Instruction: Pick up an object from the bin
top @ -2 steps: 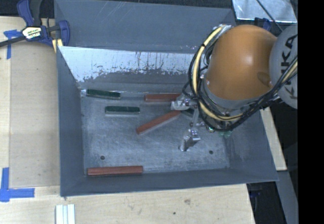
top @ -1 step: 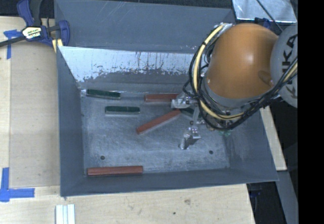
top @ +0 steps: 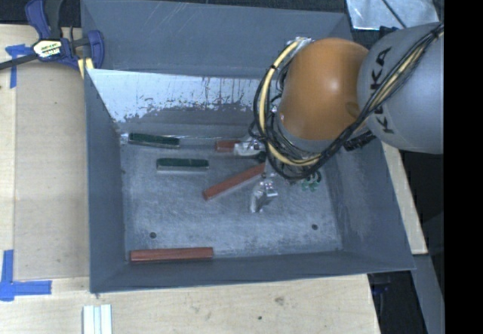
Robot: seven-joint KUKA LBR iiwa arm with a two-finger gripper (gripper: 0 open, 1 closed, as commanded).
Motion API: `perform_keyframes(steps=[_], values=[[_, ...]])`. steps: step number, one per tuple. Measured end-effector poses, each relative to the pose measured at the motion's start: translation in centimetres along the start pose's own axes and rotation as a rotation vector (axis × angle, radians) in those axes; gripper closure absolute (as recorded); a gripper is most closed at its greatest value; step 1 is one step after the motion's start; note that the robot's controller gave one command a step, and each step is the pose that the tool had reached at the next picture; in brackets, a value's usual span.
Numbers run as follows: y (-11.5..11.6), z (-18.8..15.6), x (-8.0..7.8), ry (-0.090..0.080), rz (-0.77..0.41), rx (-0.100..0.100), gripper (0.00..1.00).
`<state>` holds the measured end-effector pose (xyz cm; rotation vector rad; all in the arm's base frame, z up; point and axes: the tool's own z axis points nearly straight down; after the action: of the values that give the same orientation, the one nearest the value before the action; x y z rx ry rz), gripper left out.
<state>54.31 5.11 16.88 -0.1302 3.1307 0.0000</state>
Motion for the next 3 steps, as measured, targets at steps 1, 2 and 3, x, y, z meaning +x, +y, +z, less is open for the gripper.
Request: perform_keyframes(steps=[1, 2, 3], values=[[0.6, 1.3, -3.7, 0.007, 0.14, 0.0, 0.0], [0.1, 3.3, -4.0, 0.005, -0.053, 0.0, 0.0], [0.6, 7.7, -4.5, 0.004, -0.04, -0.001, 0.0]])
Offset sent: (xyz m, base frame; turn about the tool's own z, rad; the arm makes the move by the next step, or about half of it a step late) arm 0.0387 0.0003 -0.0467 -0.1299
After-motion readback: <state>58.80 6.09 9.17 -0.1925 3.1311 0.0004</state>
